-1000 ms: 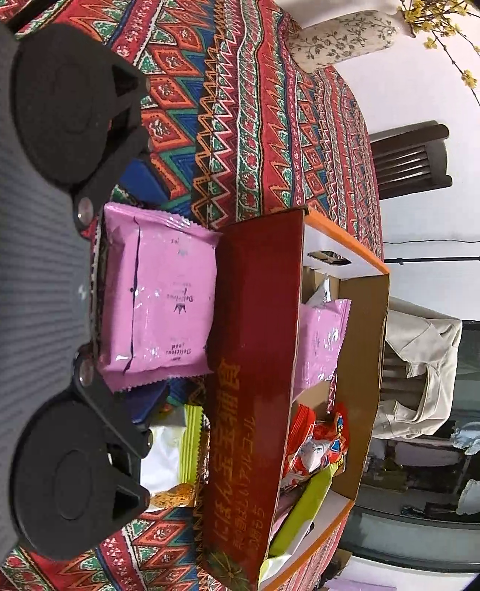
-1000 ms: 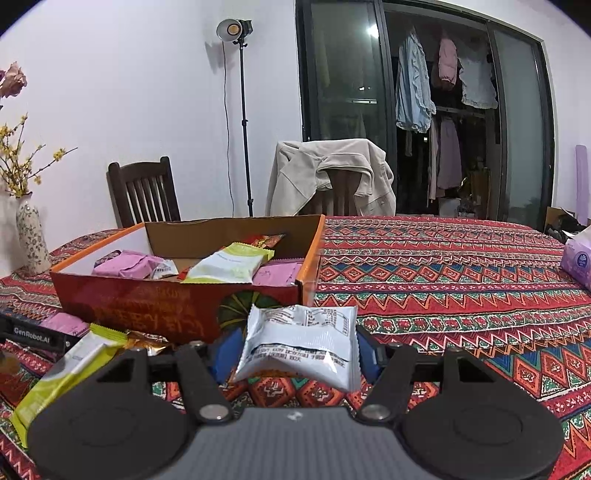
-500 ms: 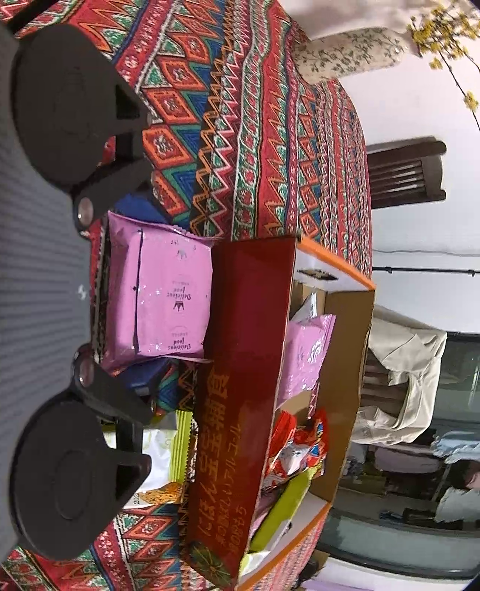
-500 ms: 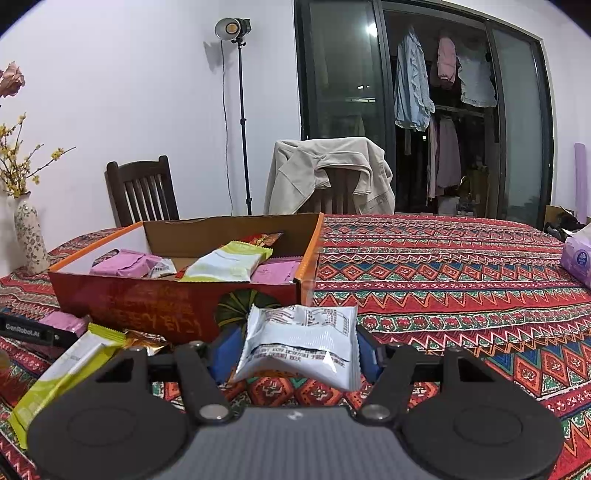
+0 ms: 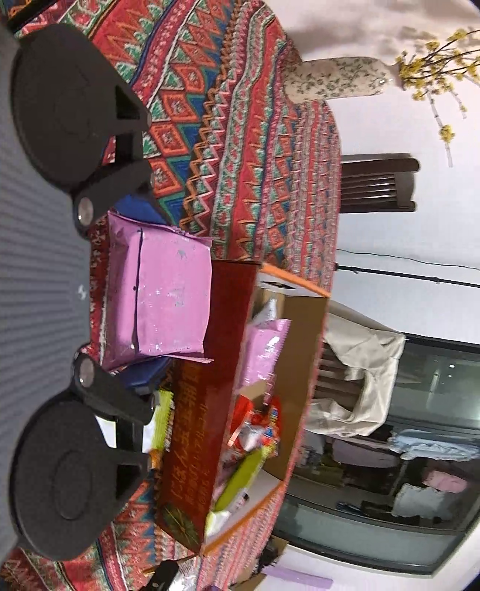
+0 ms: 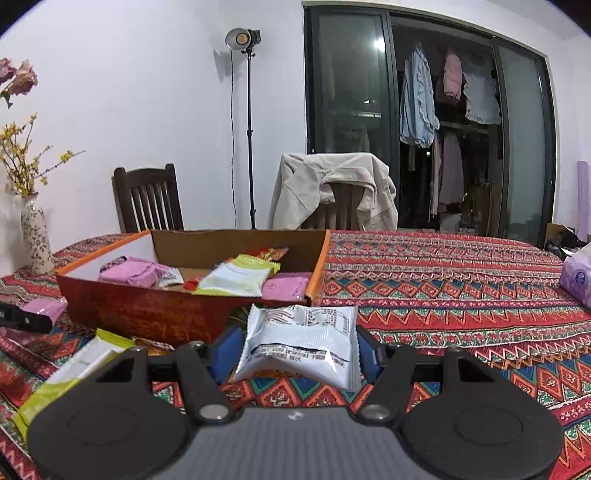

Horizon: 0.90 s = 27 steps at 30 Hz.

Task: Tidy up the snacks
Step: 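Lift both held packets and carry them over the box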

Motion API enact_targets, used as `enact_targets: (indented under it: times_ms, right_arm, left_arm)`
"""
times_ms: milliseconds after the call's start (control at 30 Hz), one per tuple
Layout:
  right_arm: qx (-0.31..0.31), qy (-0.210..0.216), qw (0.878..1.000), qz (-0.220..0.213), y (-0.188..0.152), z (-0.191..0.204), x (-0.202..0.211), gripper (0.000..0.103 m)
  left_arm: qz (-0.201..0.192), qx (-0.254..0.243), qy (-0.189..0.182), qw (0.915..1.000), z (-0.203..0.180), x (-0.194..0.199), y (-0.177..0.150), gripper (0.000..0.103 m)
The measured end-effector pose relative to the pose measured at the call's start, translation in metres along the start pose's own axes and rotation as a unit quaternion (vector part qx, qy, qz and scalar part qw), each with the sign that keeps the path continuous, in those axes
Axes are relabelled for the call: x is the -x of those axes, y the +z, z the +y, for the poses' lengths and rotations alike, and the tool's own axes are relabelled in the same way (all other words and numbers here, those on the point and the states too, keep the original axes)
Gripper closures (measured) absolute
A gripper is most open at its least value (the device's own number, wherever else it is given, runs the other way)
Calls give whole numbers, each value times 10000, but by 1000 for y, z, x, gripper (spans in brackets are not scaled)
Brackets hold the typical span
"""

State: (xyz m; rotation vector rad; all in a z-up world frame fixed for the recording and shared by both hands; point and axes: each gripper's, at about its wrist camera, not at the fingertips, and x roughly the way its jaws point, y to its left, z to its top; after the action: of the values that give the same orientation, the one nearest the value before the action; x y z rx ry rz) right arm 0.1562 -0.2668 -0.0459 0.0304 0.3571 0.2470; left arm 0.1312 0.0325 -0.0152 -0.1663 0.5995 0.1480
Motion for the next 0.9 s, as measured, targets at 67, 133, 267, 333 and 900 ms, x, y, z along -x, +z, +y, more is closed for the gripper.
enact_targets:
  times_ms: [67,133,267,333,900]
  right_arm:
    - [-79,39,9999,-87,3,0,7,39]
    - [-75,52,9998,-159,6,2,11,39]
    - [4,75,9995,-321,17,10,20,39]
    - [17,88,9991,-402,23,13,21,39]
    - [-35,229,9977,-638,98,44,-24,39]
  left_arm:
    - [-136,-1,-31,9999,-1,9,4,27]
    - [-256,-5,-99,9996,-3,16,8,27]
    - [-491,-43,-243,9985,-9,28,19,27]
    - [-583,-66,-310,9978,-14,32,26,27]
    - [-972,14,-646,9932,-51,6,94,27]
